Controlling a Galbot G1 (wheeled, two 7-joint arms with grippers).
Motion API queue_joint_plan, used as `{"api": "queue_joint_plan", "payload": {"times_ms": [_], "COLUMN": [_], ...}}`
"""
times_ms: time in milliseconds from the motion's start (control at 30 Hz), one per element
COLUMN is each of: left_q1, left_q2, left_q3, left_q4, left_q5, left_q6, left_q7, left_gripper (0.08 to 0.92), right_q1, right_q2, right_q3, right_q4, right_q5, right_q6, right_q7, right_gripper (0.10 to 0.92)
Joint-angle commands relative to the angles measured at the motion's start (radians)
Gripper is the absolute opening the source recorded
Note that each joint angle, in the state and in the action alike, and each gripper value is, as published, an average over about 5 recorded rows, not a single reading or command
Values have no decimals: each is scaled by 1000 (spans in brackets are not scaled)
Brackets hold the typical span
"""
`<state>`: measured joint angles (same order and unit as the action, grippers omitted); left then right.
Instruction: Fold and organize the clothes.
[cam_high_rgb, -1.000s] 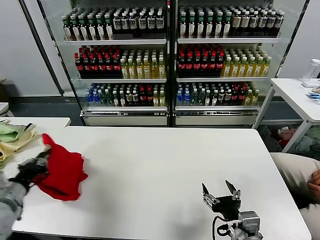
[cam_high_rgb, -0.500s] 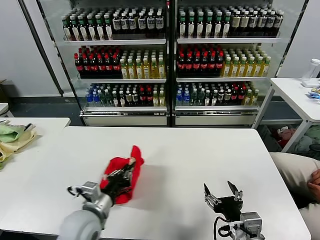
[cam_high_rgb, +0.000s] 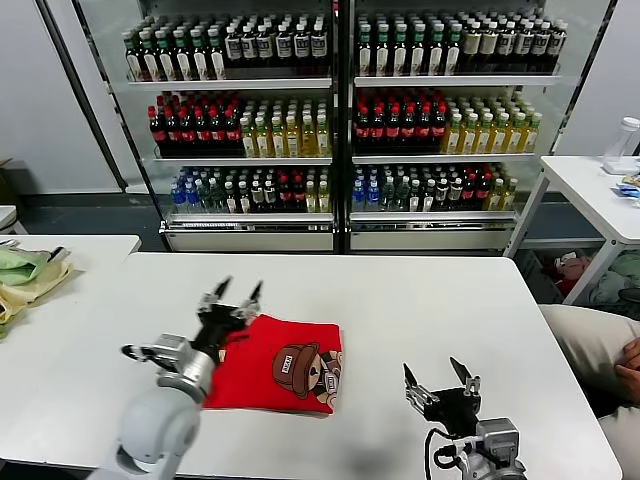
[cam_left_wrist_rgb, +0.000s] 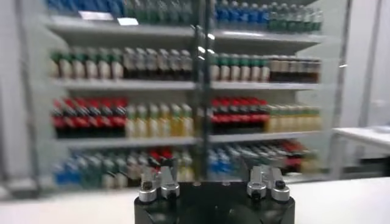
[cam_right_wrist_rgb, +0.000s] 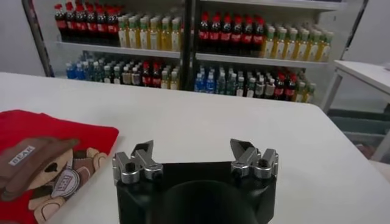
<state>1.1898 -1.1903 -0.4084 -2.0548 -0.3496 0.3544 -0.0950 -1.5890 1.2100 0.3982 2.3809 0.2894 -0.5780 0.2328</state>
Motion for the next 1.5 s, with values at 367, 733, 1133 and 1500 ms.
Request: {"api": "queue_joint_plan", "payload": {"times_ms": [367, 733, 1133, 1500], "left_q1": [114, 117, 120, 116], "left_q2": [59, 45, 39, 42], "left_q3": [-139, -133, -137, -140], "left_q4": [71, 80, 96, 115], "left_q5": [308, 308, 296, 286], "left_q6": [-267, -261, -264, -271], "left_q7": [117, 117, 112, 104], "left_gripper": [822, 823, 823, 823], "right_q1": [434, 441, 420, 425], "right_q2": [137, 182, 199, 152], "right_q3": [-311, -339, -345, -276], "right_q4": [-419, -477, -466, -370], "right_q5": [457, 523, 542, 434], "right_q6": [-2, -1, 0, 44], "right_q7": [148, 230, 253, 194], "right_gripper": [823, 823, 595, 275]}}
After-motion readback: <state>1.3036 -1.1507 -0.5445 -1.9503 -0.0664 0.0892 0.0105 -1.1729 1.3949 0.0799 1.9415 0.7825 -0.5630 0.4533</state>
